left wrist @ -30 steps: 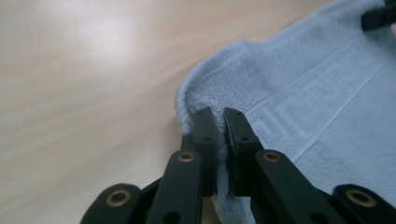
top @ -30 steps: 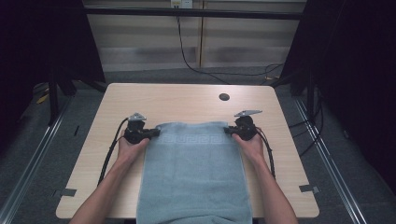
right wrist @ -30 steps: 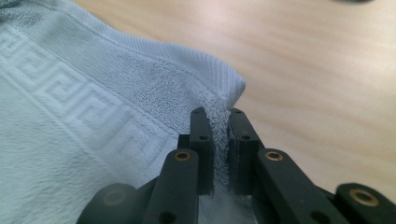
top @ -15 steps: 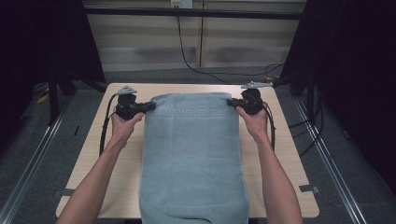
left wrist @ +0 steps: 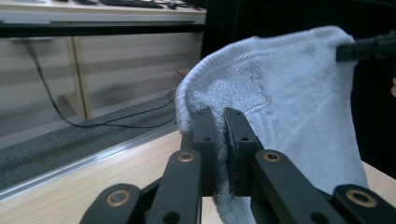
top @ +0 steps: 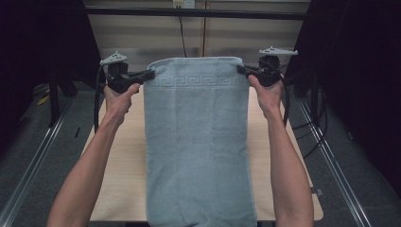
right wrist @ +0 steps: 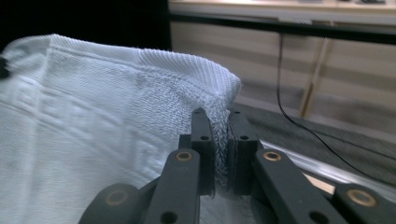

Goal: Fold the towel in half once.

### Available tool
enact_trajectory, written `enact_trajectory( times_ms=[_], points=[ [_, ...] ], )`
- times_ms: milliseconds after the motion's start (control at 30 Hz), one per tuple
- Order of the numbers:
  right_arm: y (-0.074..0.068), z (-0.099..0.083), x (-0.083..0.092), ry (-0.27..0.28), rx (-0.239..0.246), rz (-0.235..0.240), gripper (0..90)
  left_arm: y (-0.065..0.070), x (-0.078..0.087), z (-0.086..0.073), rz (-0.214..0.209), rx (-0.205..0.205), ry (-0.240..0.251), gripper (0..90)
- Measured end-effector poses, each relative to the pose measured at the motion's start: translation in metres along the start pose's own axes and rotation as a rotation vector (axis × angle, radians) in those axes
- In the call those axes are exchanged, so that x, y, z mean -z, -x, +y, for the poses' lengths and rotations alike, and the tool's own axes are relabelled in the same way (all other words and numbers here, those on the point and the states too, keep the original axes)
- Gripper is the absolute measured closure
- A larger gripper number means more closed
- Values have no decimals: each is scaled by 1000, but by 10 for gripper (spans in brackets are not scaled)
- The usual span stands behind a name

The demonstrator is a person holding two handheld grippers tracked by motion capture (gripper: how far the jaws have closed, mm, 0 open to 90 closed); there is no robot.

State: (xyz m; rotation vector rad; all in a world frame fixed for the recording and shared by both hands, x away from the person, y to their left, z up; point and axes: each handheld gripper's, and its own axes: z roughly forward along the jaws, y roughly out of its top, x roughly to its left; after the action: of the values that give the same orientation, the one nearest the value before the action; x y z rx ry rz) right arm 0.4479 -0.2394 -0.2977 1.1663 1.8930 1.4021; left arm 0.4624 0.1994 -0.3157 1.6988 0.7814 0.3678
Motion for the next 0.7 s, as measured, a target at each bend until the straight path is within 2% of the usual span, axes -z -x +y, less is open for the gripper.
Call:
enact_trajectory(
  times_ms=[100, 200, 267, 333, 400, 433, 467, 533, 600, 667, 700],
  points=[
    [-7, -7, 9, -5, 11, 32, 839, 8, 9, -16, -10, -14, -17, 843],
    [-15, -27, 20, -38, 17, 67, 838, 15, 19, -34, -13, -40, -50, 842],
    [-21, -41, 29, -41, 11, 98, 838, 23, 28, -45, -39, -44, -59, 842],
    [-28, -52, 41, -41, 12, 121, 838, 34, 40, -55, -58, -60, -57, 843],
    [-34, -60, 55, -34, 12, 151, 838, 45, 54, -64, -78, -55, -40, 842],
    [-37, -64, 61, -39, 11, 169, 839, 51, 61, -68, -89, -70, -26, 842],
    [-41, -67, 67, -60, 31, 172, 839, 57, 67, -73, -95, -65, -29, 842],
    [-49, -76, 79, -82, 38, 195, 839, 67, 74, -86, -114, -53, -50, 842],
    [-57, -89, 90, -101, 36, 217, 839, 78, 80, -99, -117, -84, -96, 842],
    [-65, -105, 99, -139, 47, 221, 839, 86, 87, -114, -154, -56, -134, 842],
    [-69, -113, 103, -146, 45, 231, 839, 89, 92, -120, -149, -60, -144, 841]
  ],
)
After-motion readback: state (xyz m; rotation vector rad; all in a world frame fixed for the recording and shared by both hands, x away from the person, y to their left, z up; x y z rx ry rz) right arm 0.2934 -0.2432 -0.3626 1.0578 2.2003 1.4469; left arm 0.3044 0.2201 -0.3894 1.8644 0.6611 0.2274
